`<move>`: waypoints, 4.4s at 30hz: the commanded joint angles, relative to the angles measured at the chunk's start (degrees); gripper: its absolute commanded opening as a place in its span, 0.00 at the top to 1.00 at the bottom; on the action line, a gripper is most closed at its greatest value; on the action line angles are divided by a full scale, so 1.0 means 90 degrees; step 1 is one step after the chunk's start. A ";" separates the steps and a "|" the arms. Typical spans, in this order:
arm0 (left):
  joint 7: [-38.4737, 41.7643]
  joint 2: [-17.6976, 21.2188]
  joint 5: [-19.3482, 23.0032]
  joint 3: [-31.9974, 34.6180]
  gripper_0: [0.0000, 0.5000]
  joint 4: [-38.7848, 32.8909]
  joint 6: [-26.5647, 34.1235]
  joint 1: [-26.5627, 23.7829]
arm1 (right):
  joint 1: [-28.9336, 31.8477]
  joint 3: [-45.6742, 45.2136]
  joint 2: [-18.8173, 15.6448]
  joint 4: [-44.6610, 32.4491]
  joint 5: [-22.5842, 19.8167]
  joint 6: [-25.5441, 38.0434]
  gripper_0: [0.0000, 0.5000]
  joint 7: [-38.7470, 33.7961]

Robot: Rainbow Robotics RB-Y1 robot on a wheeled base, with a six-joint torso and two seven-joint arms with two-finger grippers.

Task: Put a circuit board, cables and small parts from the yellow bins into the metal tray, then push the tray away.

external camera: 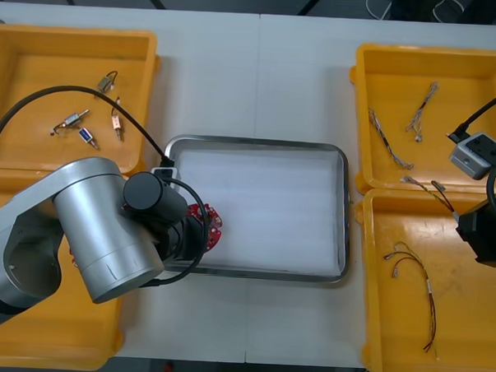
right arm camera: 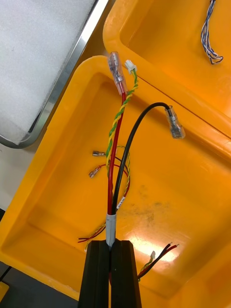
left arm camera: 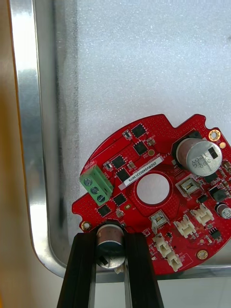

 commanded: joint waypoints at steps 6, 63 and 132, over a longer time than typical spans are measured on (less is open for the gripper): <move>0.0537 -0.0167 -0.0164 -0.0230 0.66 0.0026 -0.0155 -0.0187 | -0.0139 0.0040 -0.0222 -0.0176 0.0009 0.0021 1.00 0.0110; -0.3096 0.2353 0.3918 0.4917 0.00 0.1373 0.0109 -0.1300 | -0.3704 0.4786 0.0872 0.1035 0.0527 -0.0609 1.00 0.0442; -1.3203 0.1806 0.4240 0.1987 0.00 0.7409 -0.3710 -0.3058 | -0.4270 0.4004 0.1887 0.2676 0.1015 0.0021 0.00 0.0550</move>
